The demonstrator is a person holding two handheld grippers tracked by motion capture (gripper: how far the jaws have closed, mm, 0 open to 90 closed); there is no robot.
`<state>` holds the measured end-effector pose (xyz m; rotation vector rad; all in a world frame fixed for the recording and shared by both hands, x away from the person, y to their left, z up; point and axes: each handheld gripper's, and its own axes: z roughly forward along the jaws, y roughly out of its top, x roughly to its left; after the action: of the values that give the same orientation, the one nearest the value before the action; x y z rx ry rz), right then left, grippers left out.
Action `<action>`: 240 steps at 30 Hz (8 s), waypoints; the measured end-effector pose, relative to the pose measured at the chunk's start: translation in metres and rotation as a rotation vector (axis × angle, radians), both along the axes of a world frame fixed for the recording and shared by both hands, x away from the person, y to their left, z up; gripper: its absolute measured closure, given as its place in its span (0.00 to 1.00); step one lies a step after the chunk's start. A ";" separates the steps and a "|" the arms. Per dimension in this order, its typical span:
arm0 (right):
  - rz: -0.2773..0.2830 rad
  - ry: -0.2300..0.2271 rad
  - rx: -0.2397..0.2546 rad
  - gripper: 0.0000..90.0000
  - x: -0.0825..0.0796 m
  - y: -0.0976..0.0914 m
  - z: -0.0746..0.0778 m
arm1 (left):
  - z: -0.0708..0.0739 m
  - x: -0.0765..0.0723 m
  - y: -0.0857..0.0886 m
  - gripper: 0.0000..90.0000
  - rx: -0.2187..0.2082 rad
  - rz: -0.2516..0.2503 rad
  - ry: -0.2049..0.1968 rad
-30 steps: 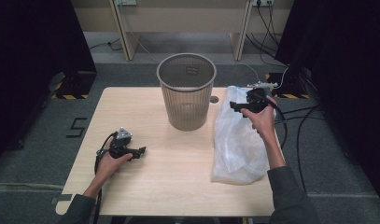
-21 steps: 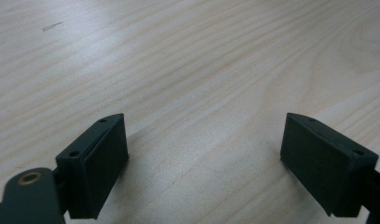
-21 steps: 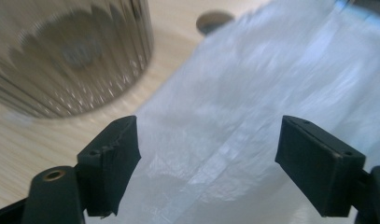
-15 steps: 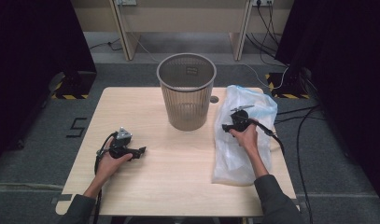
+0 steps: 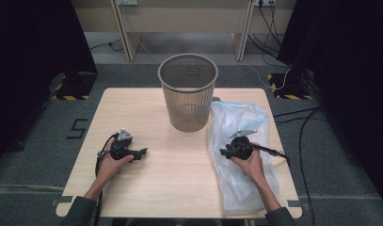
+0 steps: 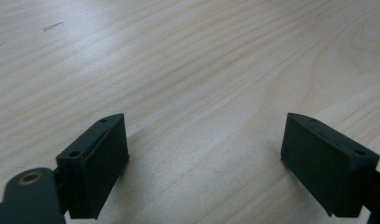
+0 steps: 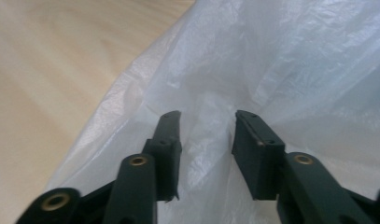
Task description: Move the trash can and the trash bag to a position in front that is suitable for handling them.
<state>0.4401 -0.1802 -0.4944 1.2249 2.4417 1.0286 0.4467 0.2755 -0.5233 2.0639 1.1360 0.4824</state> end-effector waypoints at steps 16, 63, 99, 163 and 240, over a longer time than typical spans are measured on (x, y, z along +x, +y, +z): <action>-0.345 -0.072 0.043 0.26 0.066 -0.087 0.031 | 0.000 0.000 0.000 0.15 0.000 0.000 0.000; -0.016 -0.026 -0.025 0.67 0.035 -0.002 -0.007 | 0.029 0.022 -0.053 0.17 -0.152 -0.120 0.048; -0.032 -0.110 0.126 0.50 -0.008 -0.015 0.013 | 0.023 0.030 -0.142 0.99 -0.210 -0.398 0.099; -0.063 -0.065 0.087 0.48 -0.004 -0.025 0.000 | 0.035 -0.047 0.044 0.27 -0.071 0.053 0.059; -0.046 -0.030 0.066 0.45 -0.008 -0.021 -0.015 | 0.011 0.035 0.027 0.37 0.042 0.135 0.072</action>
<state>0.4325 -0.2013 -0.5093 1.2703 2.3635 1.1153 0.4813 0.3025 -0.5120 2.0636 1.3242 0.5047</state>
